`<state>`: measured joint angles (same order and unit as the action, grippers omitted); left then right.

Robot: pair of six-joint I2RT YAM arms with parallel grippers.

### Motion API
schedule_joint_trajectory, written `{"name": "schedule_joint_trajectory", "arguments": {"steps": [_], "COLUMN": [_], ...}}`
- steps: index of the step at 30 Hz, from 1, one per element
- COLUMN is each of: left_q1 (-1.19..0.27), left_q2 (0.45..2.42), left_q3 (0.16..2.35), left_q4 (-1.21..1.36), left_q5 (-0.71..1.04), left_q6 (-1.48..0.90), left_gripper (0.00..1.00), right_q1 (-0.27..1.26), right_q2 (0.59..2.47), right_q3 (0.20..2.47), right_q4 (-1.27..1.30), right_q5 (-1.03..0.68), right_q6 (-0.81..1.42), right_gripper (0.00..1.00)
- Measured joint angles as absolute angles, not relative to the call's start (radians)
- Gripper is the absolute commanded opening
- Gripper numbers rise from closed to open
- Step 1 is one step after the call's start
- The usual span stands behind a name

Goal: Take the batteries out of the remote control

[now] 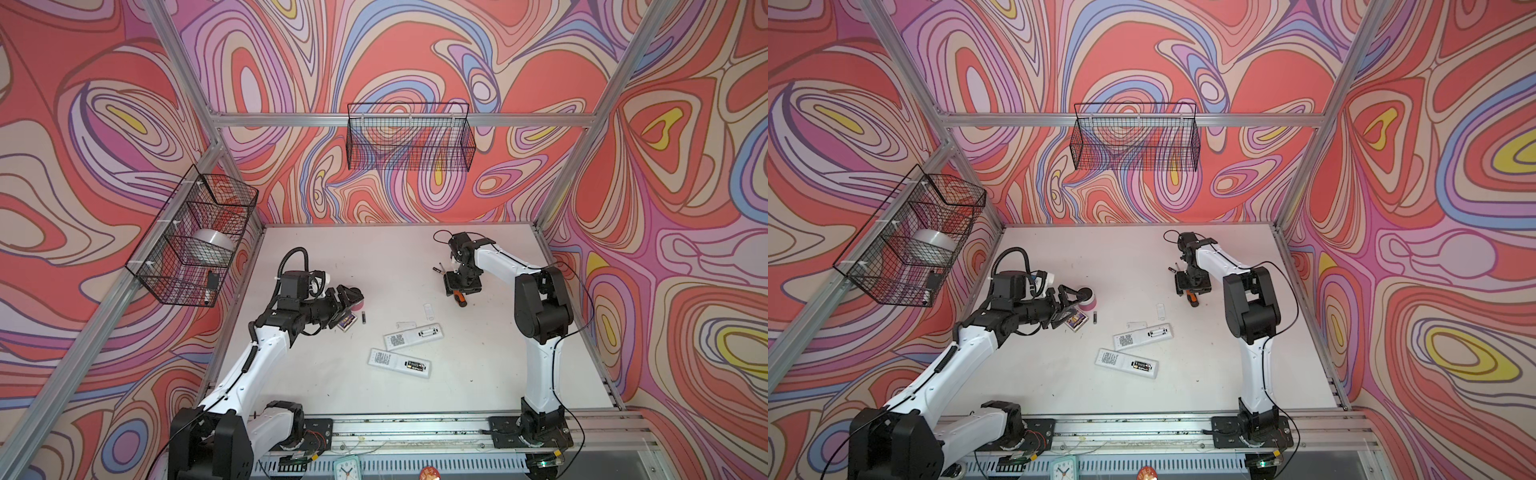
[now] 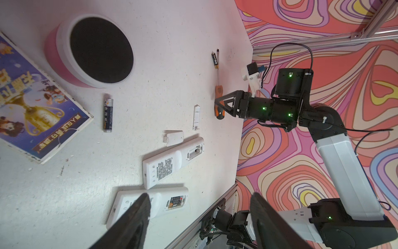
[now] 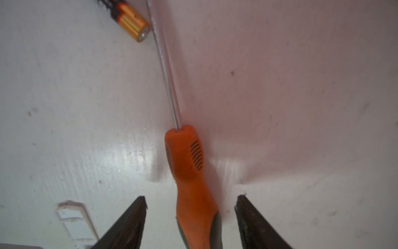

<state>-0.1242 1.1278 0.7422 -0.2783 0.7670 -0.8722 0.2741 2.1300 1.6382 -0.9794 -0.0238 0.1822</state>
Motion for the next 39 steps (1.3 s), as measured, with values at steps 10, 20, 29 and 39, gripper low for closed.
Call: {"name": "schedule_joint_trajectory", "arguments": {"steps": [10,20,29,39], "left_q1": [-0.124,-0.124,-0.124,-0.130], "left_q2": [1.153,1.162,1.222,1.411], "left_q3": [0.743,0.743,0.738,0.700], "left_q4": [-0.253,-0.183,0.056,0.751], "left_q5": [0.783,0.803,0.895,0.954], "left_q6": [-0.884,-0.921,-1.026,-1.417], "left_gripper": [0.74,0.74,0.75,1.00], "right_q1": [0.274,0.274,0.317,0.503], "right_q2": [2.107,1.954,1.717,1.699], "right_q3": [1.565,1.492,1.490,1.475], "right_q4": [-0.944,-0.934,-0.912,-0.810], "right_q5": [-0.051,-0.071,-0.574,-0.999], "right_q6": [0.188,0.183,0.131,0.273], "right_gripper": [0.16,0.07,0.08,0.07]}}
